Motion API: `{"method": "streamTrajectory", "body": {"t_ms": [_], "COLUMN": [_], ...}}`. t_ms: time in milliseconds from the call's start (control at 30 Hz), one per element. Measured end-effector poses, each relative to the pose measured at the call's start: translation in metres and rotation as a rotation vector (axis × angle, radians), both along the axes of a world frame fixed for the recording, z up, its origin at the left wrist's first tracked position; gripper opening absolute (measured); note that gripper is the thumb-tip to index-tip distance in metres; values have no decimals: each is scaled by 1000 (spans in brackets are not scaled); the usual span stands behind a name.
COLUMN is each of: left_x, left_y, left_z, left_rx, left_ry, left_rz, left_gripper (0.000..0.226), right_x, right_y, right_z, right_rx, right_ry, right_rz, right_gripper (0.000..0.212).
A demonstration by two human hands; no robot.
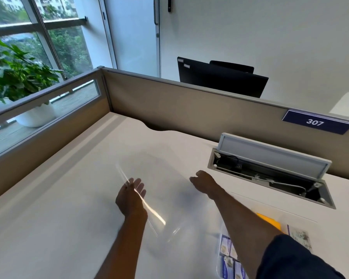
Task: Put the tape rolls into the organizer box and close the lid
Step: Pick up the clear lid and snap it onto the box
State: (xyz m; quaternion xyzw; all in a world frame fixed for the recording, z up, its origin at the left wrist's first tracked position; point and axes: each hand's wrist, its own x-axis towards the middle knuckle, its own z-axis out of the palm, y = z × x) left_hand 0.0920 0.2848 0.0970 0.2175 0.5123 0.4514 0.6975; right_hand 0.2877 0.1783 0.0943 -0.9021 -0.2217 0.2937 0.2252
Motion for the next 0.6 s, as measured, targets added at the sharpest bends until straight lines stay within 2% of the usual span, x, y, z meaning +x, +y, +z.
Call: {"method": "streamTrajectory", "body": {"t_ms": [100,167,233,300,333,400,467,533,600], "left_x": [12,21,33,46,51,61,70,77,81], "left_y": [-1,-9,-22,-40,-50,-69,-87,-105,-121], "left_z": [35,55,73,87,93,99,101,99,95], "left_rx": [277,467,689,939,1063,1293,1522,1699,1819], "left_ry": [41,119,247,377,421,474,520,541,540], "left_rz": [-91,-178,-249,-290,-300,-337,-404,-498,-584], "left_gripper": [22,21,22,24,25,25,25,27,29], "right_x": [4,8,10,18,24,38,49,60,66], "right_y": [-4,-6,-10,-20,-27,-46,-74,-107,-137], "right_z": [6,19,38,57,66,83,99,110,117], "right_rx": [159,297,543,818,915,1061,1185,1249,1237], "right_ry": [18,17,181,465,570,703,801,853,865], "right_rz": [-64,-161,-361,-551,-598,-614,-572,-497,-443], "right_gripper": [35,49,51,48,56,79,92,101,101]}}
